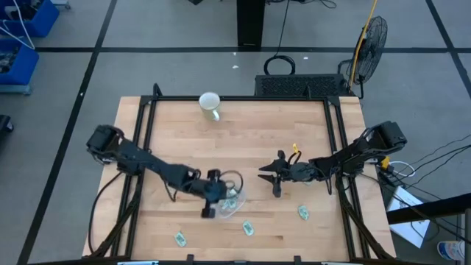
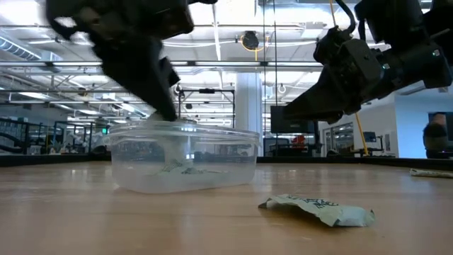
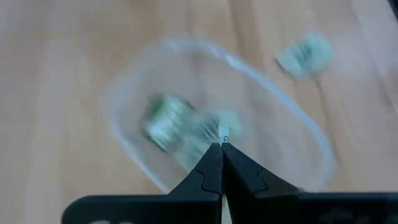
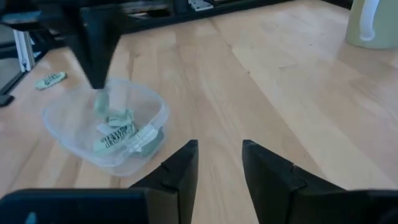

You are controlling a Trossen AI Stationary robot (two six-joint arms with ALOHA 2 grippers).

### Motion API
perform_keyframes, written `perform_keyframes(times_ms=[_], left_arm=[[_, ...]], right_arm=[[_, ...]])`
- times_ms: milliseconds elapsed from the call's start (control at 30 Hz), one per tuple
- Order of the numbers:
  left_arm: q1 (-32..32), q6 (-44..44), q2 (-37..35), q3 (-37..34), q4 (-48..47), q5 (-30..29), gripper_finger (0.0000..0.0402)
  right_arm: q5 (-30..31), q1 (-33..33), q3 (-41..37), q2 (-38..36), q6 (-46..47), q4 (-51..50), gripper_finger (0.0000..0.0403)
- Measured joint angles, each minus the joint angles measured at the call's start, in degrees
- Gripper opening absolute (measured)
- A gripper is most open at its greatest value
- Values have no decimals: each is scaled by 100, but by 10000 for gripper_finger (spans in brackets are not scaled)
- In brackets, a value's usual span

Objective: Pick and place Stevia / Truvia into bins
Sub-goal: Put the light green stevia packet into the transparent bin

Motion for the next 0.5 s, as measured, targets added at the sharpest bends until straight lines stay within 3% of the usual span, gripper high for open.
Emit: perform_keyframes(times_ms=[233, 500], left_arm=[[-313, -231, -74, 4, 155, 369, 9], [-283, -247, -17, 2, 106, 370, 20]], right_arm=[[0, 0, 2, 0, 146, -2, 118], [-2, -15, 2, 0, 147, 35, 117]])
